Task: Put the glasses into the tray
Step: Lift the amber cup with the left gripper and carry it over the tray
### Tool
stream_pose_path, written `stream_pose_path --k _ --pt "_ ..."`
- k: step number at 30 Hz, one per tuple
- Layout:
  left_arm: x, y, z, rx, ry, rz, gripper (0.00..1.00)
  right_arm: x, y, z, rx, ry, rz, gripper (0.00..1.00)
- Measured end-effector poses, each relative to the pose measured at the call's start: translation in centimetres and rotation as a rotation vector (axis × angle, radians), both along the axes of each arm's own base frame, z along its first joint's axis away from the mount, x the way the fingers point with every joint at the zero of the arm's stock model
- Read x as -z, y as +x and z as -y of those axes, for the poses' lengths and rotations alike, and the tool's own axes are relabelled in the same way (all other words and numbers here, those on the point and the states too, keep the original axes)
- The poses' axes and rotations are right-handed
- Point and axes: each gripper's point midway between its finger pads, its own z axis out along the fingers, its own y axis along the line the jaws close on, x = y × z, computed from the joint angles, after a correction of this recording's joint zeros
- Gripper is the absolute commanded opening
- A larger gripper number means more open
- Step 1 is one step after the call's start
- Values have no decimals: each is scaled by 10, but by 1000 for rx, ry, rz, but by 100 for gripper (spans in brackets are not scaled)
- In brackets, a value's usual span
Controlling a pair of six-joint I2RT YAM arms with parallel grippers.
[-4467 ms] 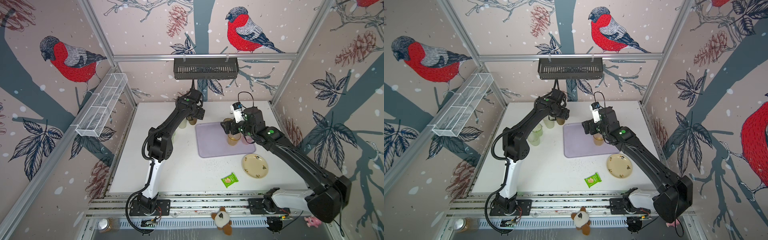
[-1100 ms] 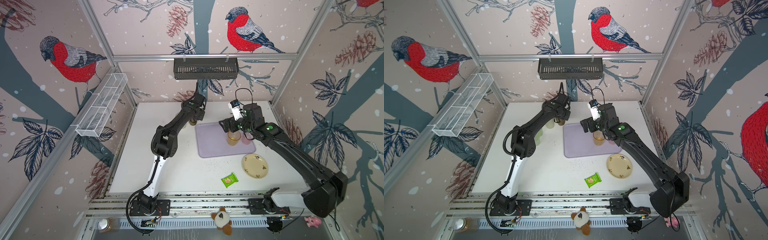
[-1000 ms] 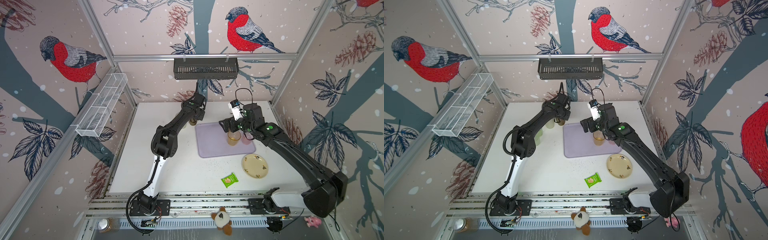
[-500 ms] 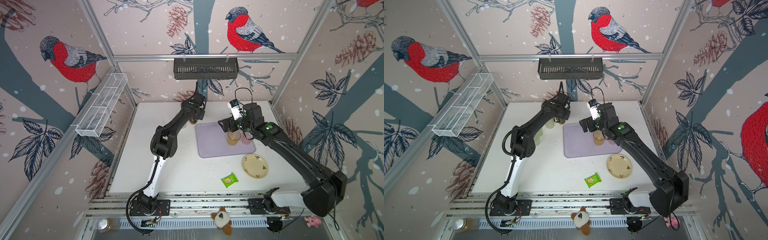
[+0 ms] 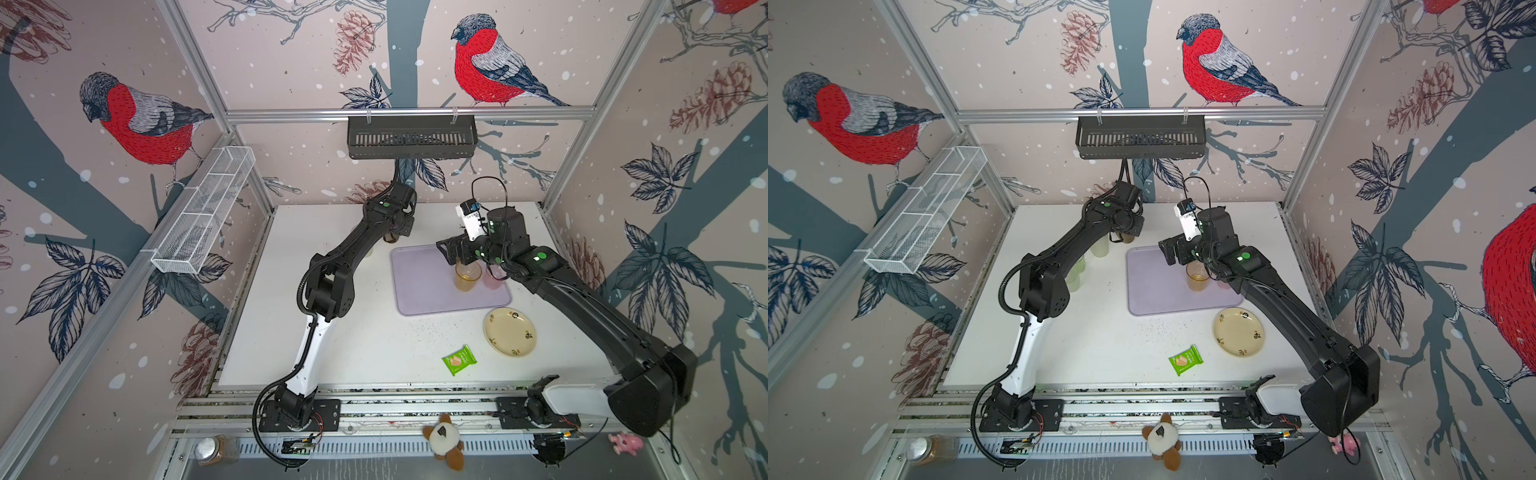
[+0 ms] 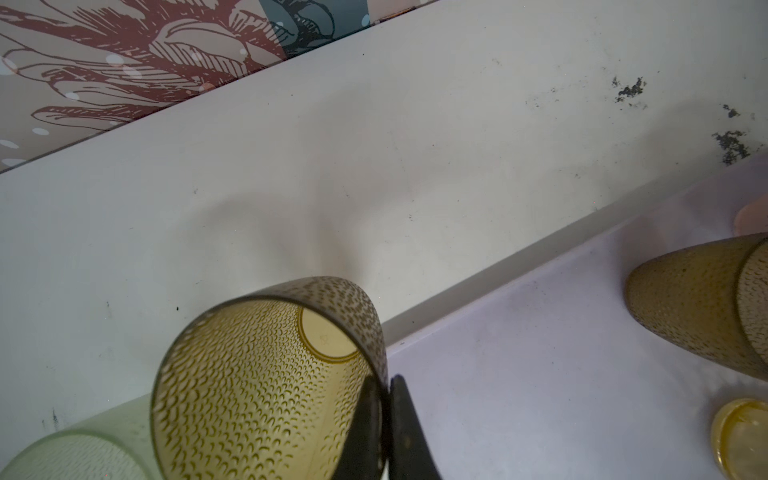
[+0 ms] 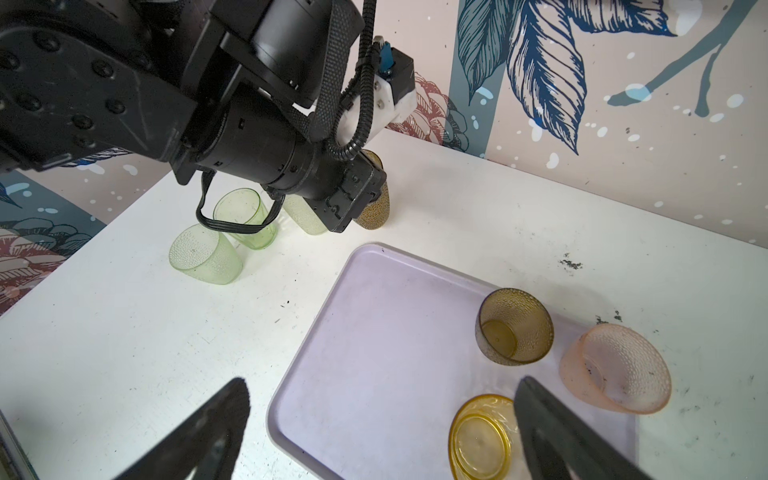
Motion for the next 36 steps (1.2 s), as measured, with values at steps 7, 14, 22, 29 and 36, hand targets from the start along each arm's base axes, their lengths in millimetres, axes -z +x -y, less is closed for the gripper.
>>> stream_pose_path --k 7,14,22,29,36 --pt "-19 -14 17 17 -26 17 0 3 -4 11 22 10 12 100" --pt "-26 -29 34 50 -36 10 0 4 -7 29 54 34 29 100" --pt "-26 -52 53 86 -41 -29 0 14 -12 45 96 55 25 100" --pt "-20 -71 72 130 -41 -63 0 16 -13 54 119 60 29 100" --pt "-7 -80 85 161 -40 -91 0 19 -13 59 142 69 18 100"
